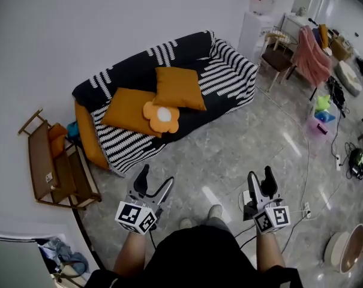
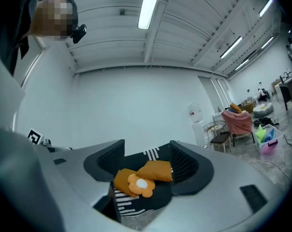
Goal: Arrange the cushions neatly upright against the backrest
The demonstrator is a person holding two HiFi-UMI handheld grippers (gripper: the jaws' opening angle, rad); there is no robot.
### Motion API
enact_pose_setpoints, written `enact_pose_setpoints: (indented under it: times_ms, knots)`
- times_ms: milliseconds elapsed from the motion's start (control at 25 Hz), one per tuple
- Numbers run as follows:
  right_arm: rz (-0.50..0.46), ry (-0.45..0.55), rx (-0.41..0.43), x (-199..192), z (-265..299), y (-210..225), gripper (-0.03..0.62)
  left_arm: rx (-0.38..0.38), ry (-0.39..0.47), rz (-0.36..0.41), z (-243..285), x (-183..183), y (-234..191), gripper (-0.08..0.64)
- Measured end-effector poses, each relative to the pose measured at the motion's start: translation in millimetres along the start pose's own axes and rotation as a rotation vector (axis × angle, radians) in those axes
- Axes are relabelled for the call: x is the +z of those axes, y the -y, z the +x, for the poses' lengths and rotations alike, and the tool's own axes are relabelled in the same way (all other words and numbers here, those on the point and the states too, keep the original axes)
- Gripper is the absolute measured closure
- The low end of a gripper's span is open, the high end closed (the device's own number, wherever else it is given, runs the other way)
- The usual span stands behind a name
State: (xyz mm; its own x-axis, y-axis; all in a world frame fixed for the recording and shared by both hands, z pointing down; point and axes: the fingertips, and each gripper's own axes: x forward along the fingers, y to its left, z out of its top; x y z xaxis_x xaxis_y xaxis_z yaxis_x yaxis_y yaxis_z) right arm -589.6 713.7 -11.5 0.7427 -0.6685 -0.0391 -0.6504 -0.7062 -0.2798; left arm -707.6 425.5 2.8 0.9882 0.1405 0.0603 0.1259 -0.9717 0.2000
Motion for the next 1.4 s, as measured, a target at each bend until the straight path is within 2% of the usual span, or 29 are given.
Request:
enact_pose_setpoints:
  times_ms: [280,520,720,840,960,1160,1400]
  knots:
    - [0.005,-0.019,-0.020,-11.8,40.3,34.9,0.314,-0.001,-0.028,-0.006,48.1,-6.8,-17.8,0.179]
    - [0.008,-0.028,0.045,-6.1,120.5,72.7,0.319,0.054,-0.011,0.031,112.2,15.9,-37.2,0.179]
    - [-0.035,-0.027,0.123,13.2,178.6,101.7,0.321,0.104,0.004,0.073,174.9,35.0,-40.8,0.179]
    - [-0.063,-0.032,0.109,19.2,199.5,133.9,0.322,0.142,0.008,0.111,211.8,37.8,-44.2,0.189]
    - [-0.087,-0.035,0.088,27.0,215.3,163.9,0.333,0.166,0.020,0.129,244.7,38.5,-46.6,0.230]
    - [-0.087,-0.047,0.037,29.9,234.6,200.2,0.333,0.146,-0.018,0.136,284.8,31.2,-49.8,0.230]
    - [-0.075,-0.085,-0.011,20.3,261.6,225.0,0.337,0.122,-0.023,0.098,329.8,25.2,-70.3,0.230]
